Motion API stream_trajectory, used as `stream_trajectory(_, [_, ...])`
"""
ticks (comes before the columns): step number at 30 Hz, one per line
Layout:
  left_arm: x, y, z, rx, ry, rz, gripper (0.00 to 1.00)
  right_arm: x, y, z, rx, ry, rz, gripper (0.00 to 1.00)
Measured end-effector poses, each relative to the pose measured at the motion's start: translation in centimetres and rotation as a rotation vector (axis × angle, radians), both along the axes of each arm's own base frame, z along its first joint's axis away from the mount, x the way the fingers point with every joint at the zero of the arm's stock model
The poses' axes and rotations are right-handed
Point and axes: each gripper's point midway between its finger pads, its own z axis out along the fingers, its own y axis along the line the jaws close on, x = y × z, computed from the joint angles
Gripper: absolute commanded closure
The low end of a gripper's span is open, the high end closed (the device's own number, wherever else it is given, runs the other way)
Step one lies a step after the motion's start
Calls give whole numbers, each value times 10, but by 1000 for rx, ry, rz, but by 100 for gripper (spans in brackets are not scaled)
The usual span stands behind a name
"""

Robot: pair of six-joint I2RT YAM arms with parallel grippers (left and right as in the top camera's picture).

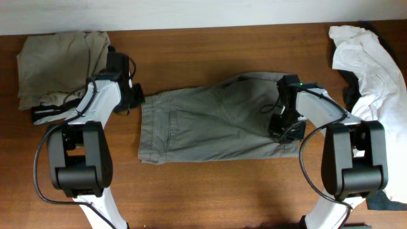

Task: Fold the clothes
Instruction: 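Pull the shorts apart with both grippers to flatten them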

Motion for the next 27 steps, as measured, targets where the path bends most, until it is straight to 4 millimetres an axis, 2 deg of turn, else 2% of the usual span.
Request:
stream_trajectory(2, [8, -6, 22, 1, -20, -18, 99, 9, -3, 16, -9, -33, 17, 49])
stream_trajectory(3, [9, -11, 35, -2, -24, -30, 99, 22, -2, 29, -5, -84, 31, 50])
stream_trajectory(4, [6, -18, 55, -13, -33, -47, 99, 51, 1, 55, 10, -204, 54, 59])
stream_trajectory(6, [-11, -30, 68, -41, 12, -76, 99, 90, 7, 90, 39, -376, 92, 73])
stream_trajectory(8, [-35, -46, 65, -74, 94, -110, 99, 123, 11, 117, 54, -522, 120, 84])
stream_trajectory(9, [-43, -53, 60, -83, 124, -125, 99, 125, 12, 119, 55, -532, 125, 85])
stream_trajectory(10, [-51, -58, 54, -88, 154, -136, 99, 140, 14, 125, 60, -597, 147, 86])
stream_trajectory(12, [-77, -71, 32, -94, 239, -170, 99, 157, 15, 121, 63, -640, 157, 88])
stream_trajectory(15, [-93, -82, 11, -100, 280, -198, 99, 167, 15, 92, 67, -610, 164, 92])
stream_trajectory(18, [-98, -82, -7, -105, 276, -201, 99, 164, 15, 56, 69, -530, 163, 92])
stream_trajectory(22, [-105, -80, -25, -106, 275, -199, 99, 163, 10, 32, 67, -484, 155, 92])
stream_trajectory(27, [-109, -76, -30, -106, 286, -188, 99, 159, -23, 2, 55, -421, 95, 95])
